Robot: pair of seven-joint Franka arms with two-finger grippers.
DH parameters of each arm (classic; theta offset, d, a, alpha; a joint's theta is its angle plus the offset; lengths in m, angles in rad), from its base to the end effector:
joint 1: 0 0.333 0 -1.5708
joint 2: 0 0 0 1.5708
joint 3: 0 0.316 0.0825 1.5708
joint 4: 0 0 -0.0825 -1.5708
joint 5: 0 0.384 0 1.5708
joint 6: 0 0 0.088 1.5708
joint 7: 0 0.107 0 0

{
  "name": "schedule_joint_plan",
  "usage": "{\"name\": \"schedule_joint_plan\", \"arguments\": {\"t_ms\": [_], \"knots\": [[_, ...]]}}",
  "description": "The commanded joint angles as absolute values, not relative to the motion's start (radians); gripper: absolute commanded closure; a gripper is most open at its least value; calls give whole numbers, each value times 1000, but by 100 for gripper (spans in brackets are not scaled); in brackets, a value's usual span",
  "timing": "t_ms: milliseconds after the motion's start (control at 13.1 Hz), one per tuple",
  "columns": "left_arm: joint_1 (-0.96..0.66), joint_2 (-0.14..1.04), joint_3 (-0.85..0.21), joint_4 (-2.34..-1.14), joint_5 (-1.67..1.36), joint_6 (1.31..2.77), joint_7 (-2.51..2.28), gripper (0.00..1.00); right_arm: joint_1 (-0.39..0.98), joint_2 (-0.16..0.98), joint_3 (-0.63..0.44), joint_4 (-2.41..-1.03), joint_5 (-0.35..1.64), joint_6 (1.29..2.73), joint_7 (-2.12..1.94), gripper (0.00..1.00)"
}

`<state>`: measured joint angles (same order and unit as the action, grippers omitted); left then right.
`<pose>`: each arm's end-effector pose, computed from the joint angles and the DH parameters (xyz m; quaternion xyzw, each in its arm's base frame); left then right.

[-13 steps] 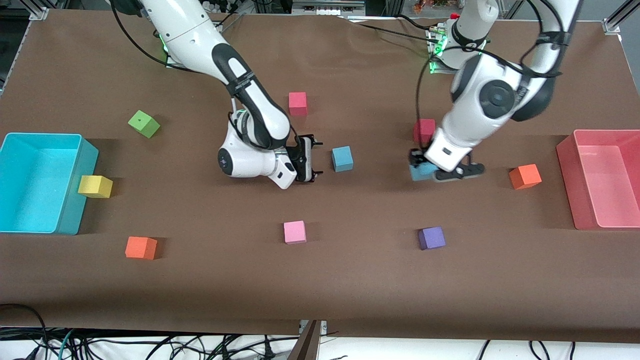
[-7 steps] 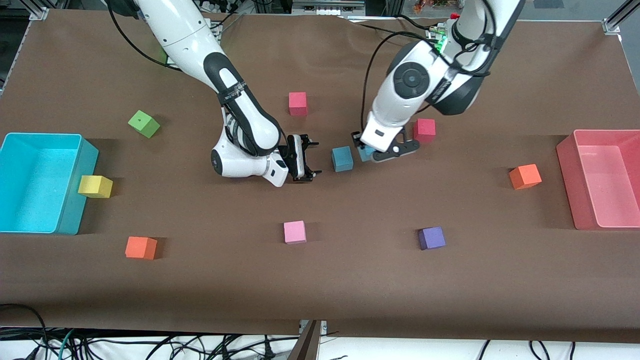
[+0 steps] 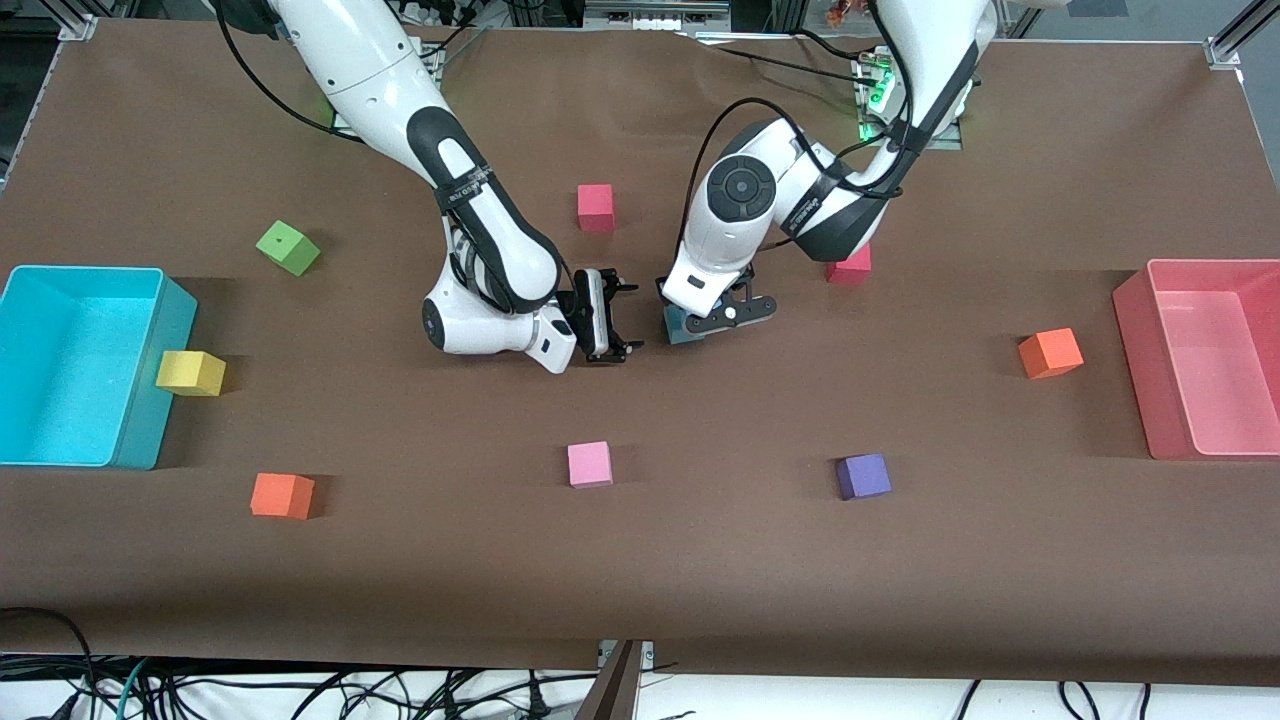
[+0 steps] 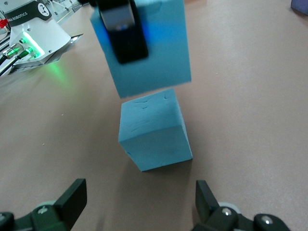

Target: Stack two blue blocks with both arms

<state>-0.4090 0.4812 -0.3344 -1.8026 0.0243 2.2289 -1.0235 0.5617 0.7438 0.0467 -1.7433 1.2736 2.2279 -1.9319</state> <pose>0.4878 -0.4251 0.2898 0.9866 0.1482 -0.0607 0.0316 0.5171 0.3938 0.1440 -0.6384 -0.6270 -0.1813 0.4080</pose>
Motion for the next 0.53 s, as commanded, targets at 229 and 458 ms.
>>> {"name": "schedule_joint_plan", "arguments": {"t_ms": [229,458], "knots": [[-452,523,-318,-1773,51,2258,-1066,100,551,741,55,-1752,1298,2221,-1960,0],[-462,531,-318,-1778,51,2258,-1075,100,551,741,55,-1750,1298,2221,-1960,0]]}}
